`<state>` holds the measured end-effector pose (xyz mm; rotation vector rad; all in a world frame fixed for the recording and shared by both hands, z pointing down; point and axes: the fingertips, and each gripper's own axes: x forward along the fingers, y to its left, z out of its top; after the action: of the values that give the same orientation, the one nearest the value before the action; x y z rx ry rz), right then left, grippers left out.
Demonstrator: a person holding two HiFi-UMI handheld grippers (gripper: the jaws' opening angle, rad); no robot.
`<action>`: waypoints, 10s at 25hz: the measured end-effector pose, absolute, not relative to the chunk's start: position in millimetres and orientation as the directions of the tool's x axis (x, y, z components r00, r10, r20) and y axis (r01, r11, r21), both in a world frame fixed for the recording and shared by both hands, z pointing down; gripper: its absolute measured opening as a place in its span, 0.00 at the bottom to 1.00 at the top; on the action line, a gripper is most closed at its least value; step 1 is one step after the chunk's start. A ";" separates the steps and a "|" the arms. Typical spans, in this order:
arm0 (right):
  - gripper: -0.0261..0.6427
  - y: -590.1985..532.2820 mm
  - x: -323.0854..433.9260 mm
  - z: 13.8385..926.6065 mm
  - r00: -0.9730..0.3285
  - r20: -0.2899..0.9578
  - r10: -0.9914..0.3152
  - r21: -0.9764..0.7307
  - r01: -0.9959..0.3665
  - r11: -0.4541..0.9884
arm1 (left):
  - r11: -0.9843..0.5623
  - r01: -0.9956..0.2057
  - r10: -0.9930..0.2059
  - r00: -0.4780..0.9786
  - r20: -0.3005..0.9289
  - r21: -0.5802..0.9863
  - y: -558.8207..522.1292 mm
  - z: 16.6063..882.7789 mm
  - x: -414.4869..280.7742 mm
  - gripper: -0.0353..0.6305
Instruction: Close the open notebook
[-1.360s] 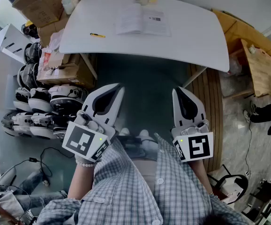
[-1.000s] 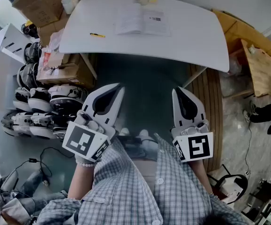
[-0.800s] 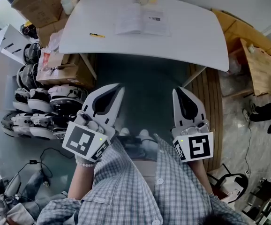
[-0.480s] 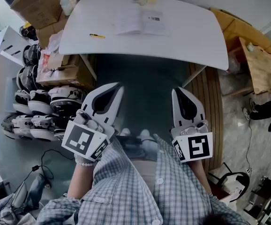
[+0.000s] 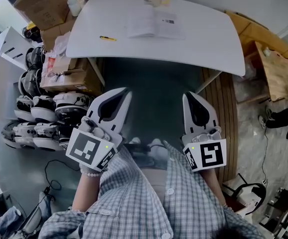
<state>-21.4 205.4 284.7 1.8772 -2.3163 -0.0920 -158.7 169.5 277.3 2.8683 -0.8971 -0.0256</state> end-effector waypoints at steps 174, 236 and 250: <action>0.07 -114.9 79.9 311.1 -0.321 0.189 -0.928 0.135 -0.928 0.348 | -0.605 -0.680 -0.697 0.704 0.138 0.415 -152.7 342.7 -74.4 0.06; 0.07 -191.0 185.0 326.1 -0.428 0.286 -0.857 0.144 -0.866 0.480 | 0.312 -0.173 -0.761 0.543 0.355 0.934 -205.7 575.2 -11.1 0.39; 0.07 -193.0 181.8 329.1 -0.419 0.294 -0.859 0.139 -0.870 0.472 | 0.316 -0.265 -0.741 0.530 0.412 0.911 -208.0 578.7 -17.2 0.17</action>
<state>181.8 -193.0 329.1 1.4636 -2.4006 0.0500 -17.2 -208.0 578.7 1.2545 -1.0155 -0.3972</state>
